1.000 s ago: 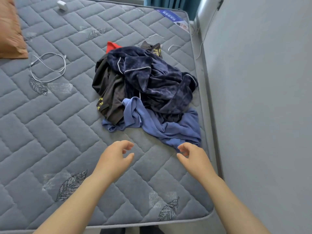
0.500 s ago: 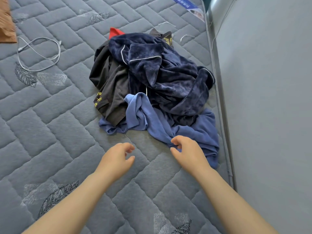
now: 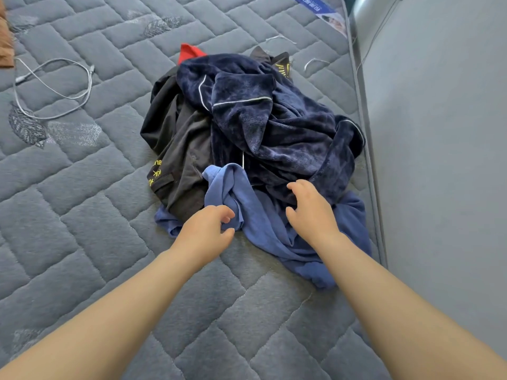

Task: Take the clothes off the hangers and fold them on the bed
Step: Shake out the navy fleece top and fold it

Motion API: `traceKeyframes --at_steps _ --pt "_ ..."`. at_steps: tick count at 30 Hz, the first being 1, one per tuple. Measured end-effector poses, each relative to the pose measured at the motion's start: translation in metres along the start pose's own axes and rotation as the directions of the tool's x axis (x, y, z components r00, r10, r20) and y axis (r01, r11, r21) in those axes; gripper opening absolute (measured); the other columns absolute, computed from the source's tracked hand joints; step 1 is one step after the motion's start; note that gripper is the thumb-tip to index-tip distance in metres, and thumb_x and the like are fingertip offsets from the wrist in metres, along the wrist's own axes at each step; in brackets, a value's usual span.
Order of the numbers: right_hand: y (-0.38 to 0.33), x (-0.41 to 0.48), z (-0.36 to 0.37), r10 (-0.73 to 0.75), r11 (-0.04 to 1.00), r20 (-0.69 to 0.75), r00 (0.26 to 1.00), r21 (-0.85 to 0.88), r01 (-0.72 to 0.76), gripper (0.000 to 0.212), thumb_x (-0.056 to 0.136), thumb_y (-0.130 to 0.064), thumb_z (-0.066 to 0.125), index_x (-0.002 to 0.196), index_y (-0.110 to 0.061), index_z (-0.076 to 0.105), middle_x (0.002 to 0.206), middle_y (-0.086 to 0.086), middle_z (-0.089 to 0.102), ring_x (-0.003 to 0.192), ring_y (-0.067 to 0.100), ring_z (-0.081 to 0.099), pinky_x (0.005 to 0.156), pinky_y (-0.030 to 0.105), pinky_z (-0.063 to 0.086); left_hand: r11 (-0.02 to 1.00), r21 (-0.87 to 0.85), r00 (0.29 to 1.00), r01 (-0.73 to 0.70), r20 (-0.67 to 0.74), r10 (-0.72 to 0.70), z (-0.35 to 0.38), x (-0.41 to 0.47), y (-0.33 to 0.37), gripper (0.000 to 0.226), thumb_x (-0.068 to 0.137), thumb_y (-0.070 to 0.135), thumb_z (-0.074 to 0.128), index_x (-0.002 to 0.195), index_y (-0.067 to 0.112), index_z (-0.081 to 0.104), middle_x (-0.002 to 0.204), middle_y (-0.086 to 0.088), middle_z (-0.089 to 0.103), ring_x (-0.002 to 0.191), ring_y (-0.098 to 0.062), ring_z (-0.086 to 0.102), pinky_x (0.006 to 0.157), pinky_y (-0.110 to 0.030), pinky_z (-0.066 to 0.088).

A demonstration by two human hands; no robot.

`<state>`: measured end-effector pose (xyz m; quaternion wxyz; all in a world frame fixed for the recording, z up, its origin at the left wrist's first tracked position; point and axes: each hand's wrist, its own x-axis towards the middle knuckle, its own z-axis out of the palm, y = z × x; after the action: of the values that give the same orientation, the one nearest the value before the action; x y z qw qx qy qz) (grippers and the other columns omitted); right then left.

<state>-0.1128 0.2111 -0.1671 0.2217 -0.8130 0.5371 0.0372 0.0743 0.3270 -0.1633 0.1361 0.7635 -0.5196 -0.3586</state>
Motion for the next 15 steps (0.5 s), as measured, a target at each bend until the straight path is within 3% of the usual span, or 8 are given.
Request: traceKeyframes --at_steps 3,6,9,11,13,15 --pt "0.009 0.008 0.01 0.006 0.967 0.034 0.999 -0.256 0.003 0.048 0.094 -0.014 0.053 0.139 -0.013 0.036 0.141 0.003 0.035 0.085 0.026 0.06 0.062 0.034 0.048 1.0 -0.005 1.0 -0.008 0.017 0.008 0.005 0.004 -0.001 0.028 0.09 0.02 0.057 0.117 0.017 0.06 0.116 0.003 0.061 0.103 -0.015 0.058 0.087 -0.032 0.047" --pt "0.014 0.014 0.012 0.054 0.951 -0.003 0.999 -0.305 -0.053 0.028 0.096 -0.018 0.051 0.124 -0.01 0.048 0.117 0.007 0.048 0.079 0.026 0.058 0.058 0.031 0.037 1.0 0.001 0.999 -0.021 0.024 0.021 0.007 0.006 0.0 0.027 0.09 0.021 0.056 0.117 0.018 0.059 0.117 0.004 0.061 0.103 -0.015 0.058 0.086 -0.031 0.047" --pt "0.019 0.015 0.007 0.089 0.986 -0.047 0.995 -0.136 -0.094 0.014 0.094 -0.021 0.05 0.094 -0.009 0.057 0.093 0.006 0.055 0.08 0.029 0.056 0.059 0.031 0.035 1.0 -0.005 1.0 -0.017 0.021 0.017 0.008 0.007 0.001 0.028 0.091 0.021 0.055 0.119 0.019 0.059 0.117 0.006 0.061 0.103 -0.013 0.058 0.086 -0.03 0.048" --pt "0.022 0.006 0.001 0.11 0.994 -0.085 0.99 0.016 -0.109 0.024 0.09 -0.023 0.053 0.069 -0.011 0.049 0.069 0.003 0.049 0.065 0.025 0.048 0.053 0.031 0.03 1.0 -0.006 1.0 -0.021 0.018 0.022 0.009 0.006 0.003 0.027 0.091 0.021 0.056 0.117 0.02 0.059 0.117 0.006 0.061 0.102 -0.013 0.058 0.087 -0.031 0.048" --pt "0.021 -0.011 -0.007 0.129 0.981 -0.106 0.986 0.161 -0.111 0.036 0.088 -0.028 0.056 0.06 -0.011 0.041 0.054 0.002 0.041 0.054 0.019 0.038 0.051 0.033 0.03 0.999 -0.017 0.999 -0.028 0.021 0.029 0.01 0.001 0.006 0.026 0.09 0.022 0.056 0.116 0.021 0.06 0.115 0.007 0.06 0.101 -0.013 0.058 0.088 -0.033 0.048" --pt "0.019 -0.034 -0.015 0.13 0.961 -0.121 0.984 0.261 -0.094 0.04 0.088 -0.032 0.059 0.061 -0.006 0.046 0.052 0.008 0.042 0.052 0.019 0.037 0.05 0.037 0.033 0.999 -0.023 0.999 -0.041 0.016 0.041 0.011 -0.006 0.009 0.027 0.089 0.023 0.057 0.116 0.021 0.059 0.113 0.007 0.06 0.101 -0.013 0.058 0.088 -0.035 0.048"
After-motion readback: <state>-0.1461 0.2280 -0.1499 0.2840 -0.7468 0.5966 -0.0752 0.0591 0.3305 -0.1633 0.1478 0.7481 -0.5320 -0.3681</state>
